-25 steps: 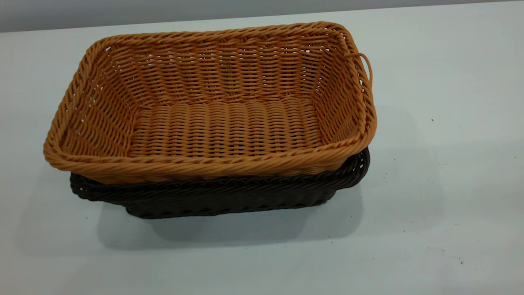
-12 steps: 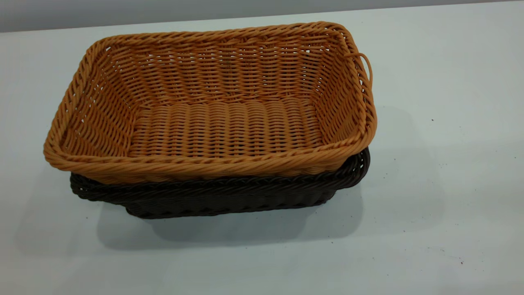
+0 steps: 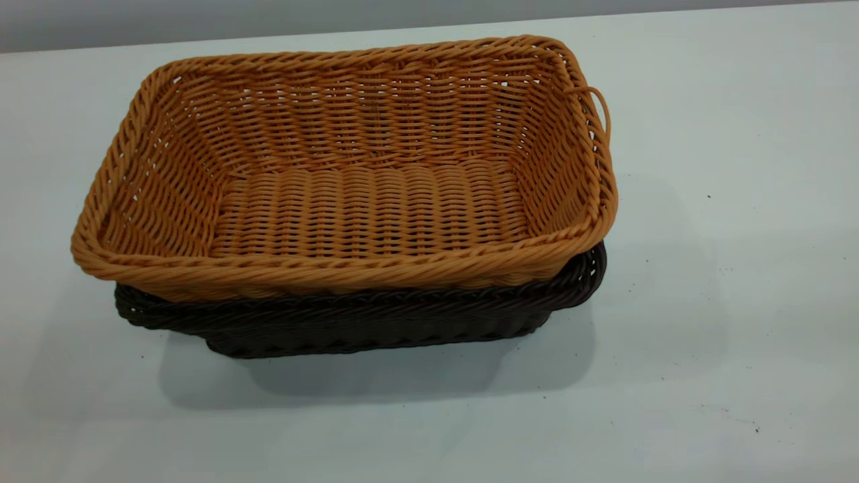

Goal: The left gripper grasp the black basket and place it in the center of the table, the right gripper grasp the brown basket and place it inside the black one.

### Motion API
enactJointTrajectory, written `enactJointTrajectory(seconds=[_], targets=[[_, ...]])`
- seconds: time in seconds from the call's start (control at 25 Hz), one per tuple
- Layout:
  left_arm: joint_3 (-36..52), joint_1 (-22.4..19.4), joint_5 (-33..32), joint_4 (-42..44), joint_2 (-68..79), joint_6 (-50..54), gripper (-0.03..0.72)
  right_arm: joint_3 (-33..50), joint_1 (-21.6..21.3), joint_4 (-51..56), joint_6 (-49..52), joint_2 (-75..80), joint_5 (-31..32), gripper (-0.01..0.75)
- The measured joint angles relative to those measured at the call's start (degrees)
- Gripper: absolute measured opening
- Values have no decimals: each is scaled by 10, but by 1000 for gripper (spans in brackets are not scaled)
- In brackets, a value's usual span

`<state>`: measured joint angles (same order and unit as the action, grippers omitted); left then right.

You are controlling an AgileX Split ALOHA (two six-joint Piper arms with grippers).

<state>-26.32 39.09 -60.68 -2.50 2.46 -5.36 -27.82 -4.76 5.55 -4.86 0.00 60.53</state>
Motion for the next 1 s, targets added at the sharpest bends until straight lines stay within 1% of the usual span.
enactJointTrajectory(seconds=[0.08,0.84,1.0], targets=[[7,0,-11,0,0,0,-1,0,0,0,0,0,0,5],[6,0,-10,-2,0,0,-1,0,0,0,0,0,0,5],[6,-19,-10,-2,0,0,-1,0,0,1,0,0,0,5]])
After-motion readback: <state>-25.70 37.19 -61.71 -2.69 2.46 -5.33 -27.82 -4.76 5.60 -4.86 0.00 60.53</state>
